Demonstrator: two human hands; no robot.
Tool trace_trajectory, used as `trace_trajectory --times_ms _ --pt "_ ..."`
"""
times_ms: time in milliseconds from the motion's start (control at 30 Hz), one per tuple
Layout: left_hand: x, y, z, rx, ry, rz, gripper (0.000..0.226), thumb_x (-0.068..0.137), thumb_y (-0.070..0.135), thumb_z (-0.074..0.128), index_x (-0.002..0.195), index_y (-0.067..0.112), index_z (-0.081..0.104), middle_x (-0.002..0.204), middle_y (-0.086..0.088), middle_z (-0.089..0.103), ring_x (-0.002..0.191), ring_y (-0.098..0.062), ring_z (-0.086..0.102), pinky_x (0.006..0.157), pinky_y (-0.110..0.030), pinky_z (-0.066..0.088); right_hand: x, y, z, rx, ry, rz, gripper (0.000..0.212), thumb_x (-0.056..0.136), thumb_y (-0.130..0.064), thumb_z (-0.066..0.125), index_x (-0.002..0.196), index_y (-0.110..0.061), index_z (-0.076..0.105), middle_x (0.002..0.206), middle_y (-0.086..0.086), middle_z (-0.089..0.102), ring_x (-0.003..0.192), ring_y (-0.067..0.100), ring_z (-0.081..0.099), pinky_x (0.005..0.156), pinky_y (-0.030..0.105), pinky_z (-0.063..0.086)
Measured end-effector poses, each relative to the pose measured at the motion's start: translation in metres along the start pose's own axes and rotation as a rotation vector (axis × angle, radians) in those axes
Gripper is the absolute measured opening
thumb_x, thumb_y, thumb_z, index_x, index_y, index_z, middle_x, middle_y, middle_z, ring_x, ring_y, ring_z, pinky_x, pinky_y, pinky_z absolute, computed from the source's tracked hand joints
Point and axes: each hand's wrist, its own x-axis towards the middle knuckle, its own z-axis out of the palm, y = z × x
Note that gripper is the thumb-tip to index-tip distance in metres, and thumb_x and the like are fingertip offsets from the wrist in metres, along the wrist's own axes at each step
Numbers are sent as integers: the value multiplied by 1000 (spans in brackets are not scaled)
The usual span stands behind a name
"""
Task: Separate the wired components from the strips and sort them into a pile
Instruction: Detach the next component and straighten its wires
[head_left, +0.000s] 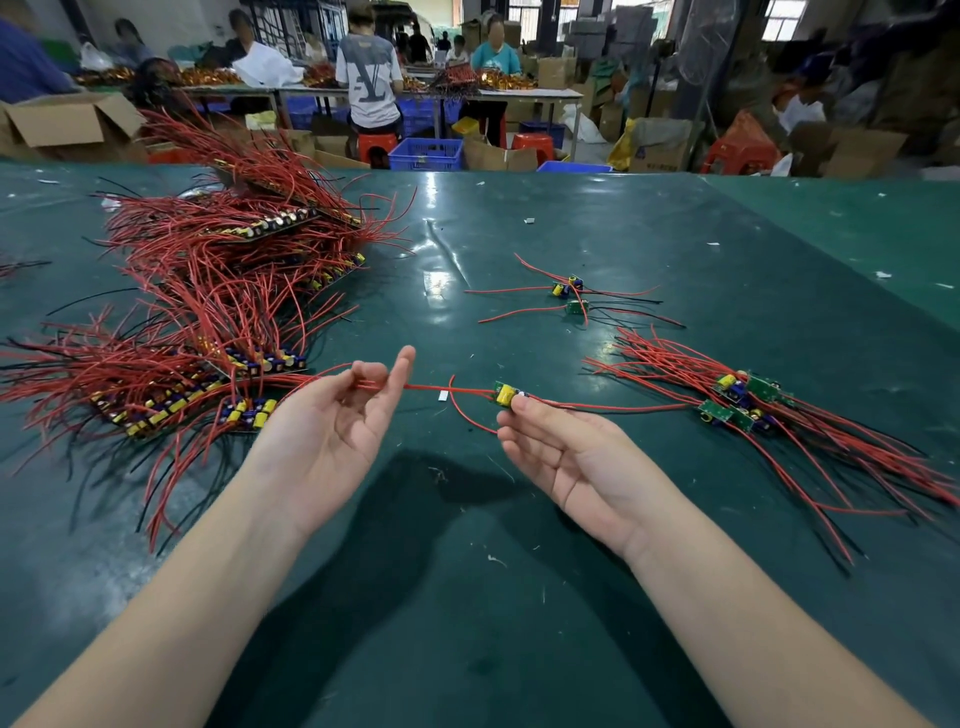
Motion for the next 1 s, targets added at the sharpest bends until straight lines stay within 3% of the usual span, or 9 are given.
trace_trajectory --times_ms 100,233,367,600,733,1000 --pt "1 4 -1 20 -41 38 13 100 4 39 97 0 52 73 -9 58 86 -30 72 78 -32 59 0 -2 0 34 3 21 17 64 -16 76 78 -7 79 83 10 74 70 14 71 61 19 56" --pt "2 2 -9 305 -100 170 21 101 10 41 92 5 59 86 -7 72 95 -24 71 73 -25 58 -1 -3 -1 65 15 47 16 62 -17 77 75 -8 79 82 8 74 70 13 71 60 18 56" --pt "6 -2 -17 560 -100 324 25 101 11 41 94 9 65 82 0 71 78 -9 68 70 -19 55 -1 -6 -3 77 41 52 17 58 -18 78 73 -10 79 81 7 74 70 12 72 59 19 56" --pt "13 -6 -26 964 -26 699 28 102 6 41 89 13 65 84 -9 66 75 -11 70 72 -18 55 -4 -8 -1 5 -22 122 18 59 -19 78 73 -9 79 79 7 74 66 11 70 57 18 55" --pt "13 -4 -30 1282 27 965 26 101 4 42 91 16 63 85 -9 66 72 -13 70 73 -27 56 -6 -8 0 29 -67 192 17 59 -18 78 74 -9 79 75 6 73 63 9 69 55 17 54" --pt "10 -7 -27 1528 77 1088 25 97 -1 44 95 9 66 82 -4 62 69 -7 67 72 -5 46 -7 -4 2 -20 -121 222 15 60 -18 78 73 -9 78 74 6 72 62 10 69 55 17 54"
